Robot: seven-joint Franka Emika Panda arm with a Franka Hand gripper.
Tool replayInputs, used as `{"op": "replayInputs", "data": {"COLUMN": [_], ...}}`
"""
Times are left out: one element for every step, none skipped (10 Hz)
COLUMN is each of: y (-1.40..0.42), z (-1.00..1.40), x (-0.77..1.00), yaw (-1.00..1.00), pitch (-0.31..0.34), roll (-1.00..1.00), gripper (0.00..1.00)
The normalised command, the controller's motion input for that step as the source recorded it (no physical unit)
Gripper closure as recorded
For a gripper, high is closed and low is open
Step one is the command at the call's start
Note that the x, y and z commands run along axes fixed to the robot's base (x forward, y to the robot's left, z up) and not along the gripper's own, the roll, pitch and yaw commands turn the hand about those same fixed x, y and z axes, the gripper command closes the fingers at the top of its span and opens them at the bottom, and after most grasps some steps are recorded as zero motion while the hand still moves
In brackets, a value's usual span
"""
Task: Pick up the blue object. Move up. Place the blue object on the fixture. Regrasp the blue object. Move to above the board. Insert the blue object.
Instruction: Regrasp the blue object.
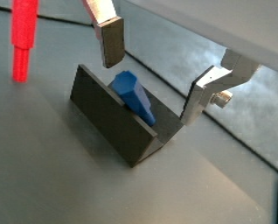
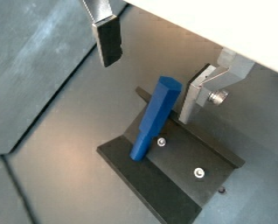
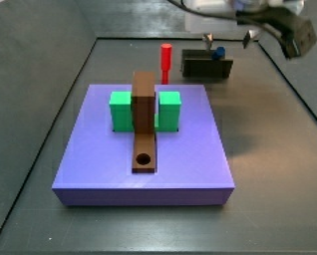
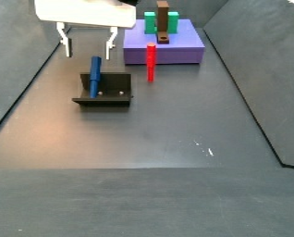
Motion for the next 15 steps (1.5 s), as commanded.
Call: {"op": "replayInputs", "data": {"y": [-0.07, -0.02, 0.00, 0.00, 0.00, 0.00, -0.09, -0.03, -0.02, 0.00, 0.00, 0.00, -0.01, 0.00, 0.00], "z": [-0.21, -0.20, -0.18, -0.06, -0.07, -0.05, -0.07, -0.11, -0.19, -0.21, -0.18, -0.15, -0.09, 0.00, 0.00], "x": [0.12, 0.13, 0.05, 0.00, -0.08, -0.15, -0.01, 0.03, 0.04, 0.09, 0.12, 0.15, 0.09, 0.00, 0.00], "yaw": [0.27, 0.14, 0.04, 0.07, 0.19, 0.27, 0.26, 0.13, 0.10, 0.04, 0.00, 0.00, 0.00, 0.00, 0.00], "pitch": [0.091, 0.054, 0.031, 0.037, 0.051, 0.097, 0.037, 0.000, 0.000, 0.051, 0.089, 0.089, 0.063, 0.049, 0.000], "roll": [0.48, 0.28, 0.22, 0.36, 0.52, 0.73, 0.58, 0.20, 0.19, 0.23, 0.23, 0.21, 0.14, 0.09, 0.00], "gripper": [0.00, 0.00, 0.00, 0.00, 0.00, 0.00, 0.00, 0.00, 0.00, 0.00, 0.00, 0.00, 0.00, 0.00, 0.00]}}
